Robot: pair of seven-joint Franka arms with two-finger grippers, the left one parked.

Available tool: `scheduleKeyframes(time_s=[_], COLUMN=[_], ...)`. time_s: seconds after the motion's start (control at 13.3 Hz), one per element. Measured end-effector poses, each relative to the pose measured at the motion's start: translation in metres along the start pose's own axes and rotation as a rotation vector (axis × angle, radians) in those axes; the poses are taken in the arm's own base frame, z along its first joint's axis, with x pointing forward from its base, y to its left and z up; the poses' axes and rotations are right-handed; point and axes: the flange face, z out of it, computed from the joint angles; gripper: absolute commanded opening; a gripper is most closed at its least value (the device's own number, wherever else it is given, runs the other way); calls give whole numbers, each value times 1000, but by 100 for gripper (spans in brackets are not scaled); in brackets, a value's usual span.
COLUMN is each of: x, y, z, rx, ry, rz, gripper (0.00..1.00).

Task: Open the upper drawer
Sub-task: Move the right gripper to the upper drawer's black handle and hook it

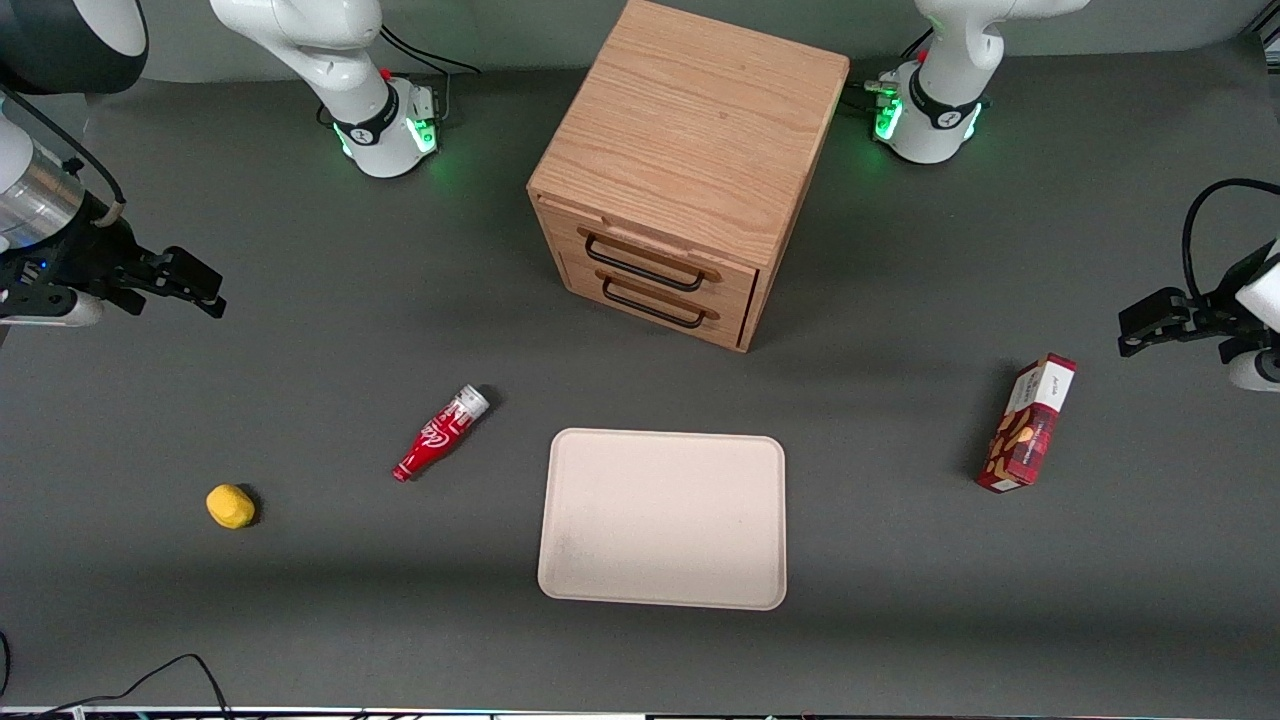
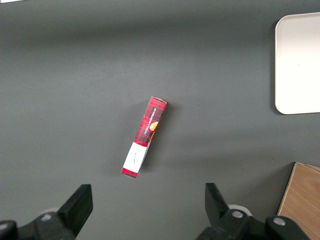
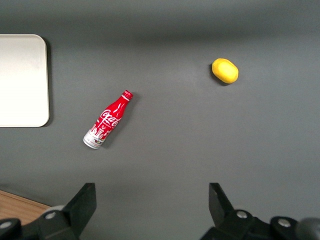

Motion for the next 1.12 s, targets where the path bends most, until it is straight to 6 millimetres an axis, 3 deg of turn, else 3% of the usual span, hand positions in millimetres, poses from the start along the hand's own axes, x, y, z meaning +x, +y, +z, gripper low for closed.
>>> scheduleKeyframes(time_s=[0.38,0.53,0.67,0.82,1.12], x=[3,14,26,25,-8], y=[-1,-24,-80,-156,-286], z=[-5,-12,-17,-11,19], rx=[3,20,50,91,128], ry=[12,4,-28,-62,-89], rz=[-10,-65,-172,-312,-585], gripper=[100,100,100,100,100])
